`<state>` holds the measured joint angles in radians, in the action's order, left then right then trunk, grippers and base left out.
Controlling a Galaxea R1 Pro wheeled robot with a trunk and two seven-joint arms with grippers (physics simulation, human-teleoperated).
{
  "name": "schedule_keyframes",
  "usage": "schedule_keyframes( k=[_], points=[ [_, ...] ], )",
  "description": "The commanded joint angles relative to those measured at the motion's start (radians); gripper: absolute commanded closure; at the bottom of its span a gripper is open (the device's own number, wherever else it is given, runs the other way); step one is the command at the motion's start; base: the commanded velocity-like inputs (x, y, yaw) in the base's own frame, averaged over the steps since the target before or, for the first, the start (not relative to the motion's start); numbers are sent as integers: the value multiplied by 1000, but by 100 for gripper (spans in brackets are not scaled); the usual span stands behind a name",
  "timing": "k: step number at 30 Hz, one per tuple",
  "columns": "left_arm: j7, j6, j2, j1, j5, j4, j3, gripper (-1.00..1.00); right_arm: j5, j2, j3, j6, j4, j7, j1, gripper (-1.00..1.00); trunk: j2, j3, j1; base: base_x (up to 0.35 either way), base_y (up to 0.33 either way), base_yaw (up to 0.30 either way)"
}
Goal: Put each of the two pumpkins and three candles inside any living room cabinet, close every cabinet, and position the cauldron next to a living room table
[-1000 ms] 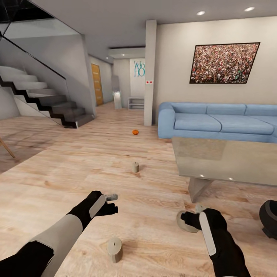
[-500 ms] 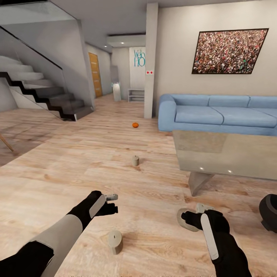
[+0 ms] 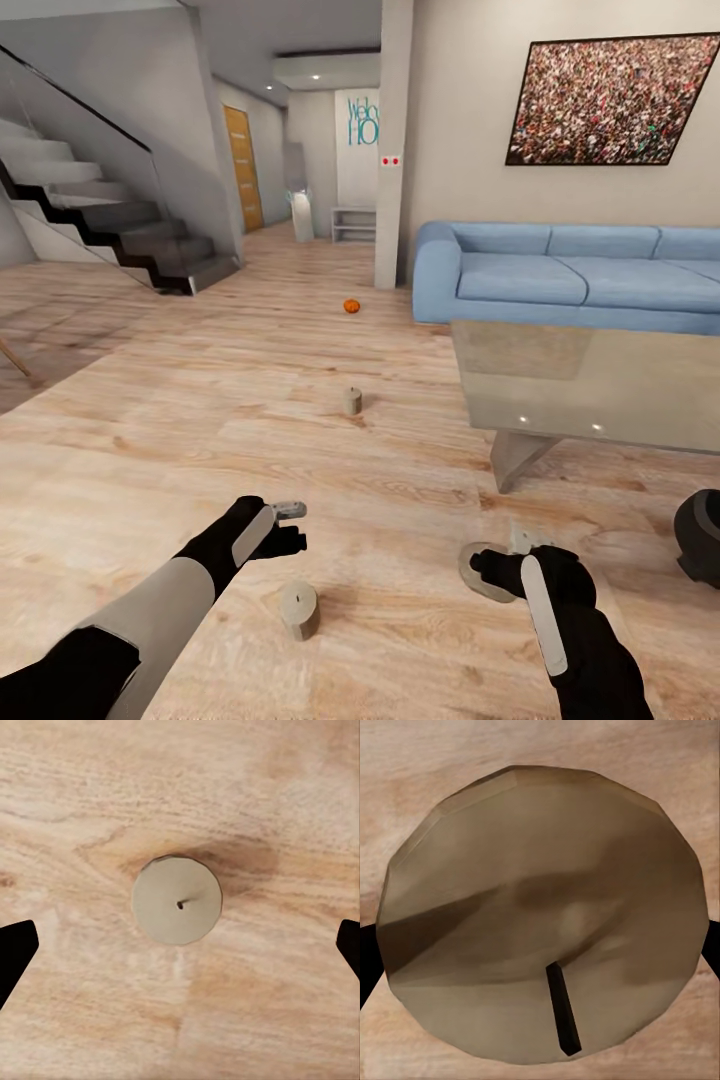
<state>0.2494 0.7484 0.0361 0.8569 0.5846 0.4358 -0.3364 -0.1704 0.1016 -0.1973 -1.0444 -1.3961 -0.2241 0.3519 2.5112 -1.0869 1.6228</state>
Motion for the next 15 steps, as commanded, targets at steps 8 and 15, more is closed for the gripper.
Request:
schedule_keyframes(
  k=[8,15],
  points=[
    [8,-15,-1,1,11,2,-13,-100,-12,0,-2,-3,0,-8,1,100,2,-32,3,0,0,0],
    [8,-17,-1,1,11,3,-17,-100,-13,1,-1,-3,4,-8,1,100,4,-59,6,0,0,0]
  ],
)
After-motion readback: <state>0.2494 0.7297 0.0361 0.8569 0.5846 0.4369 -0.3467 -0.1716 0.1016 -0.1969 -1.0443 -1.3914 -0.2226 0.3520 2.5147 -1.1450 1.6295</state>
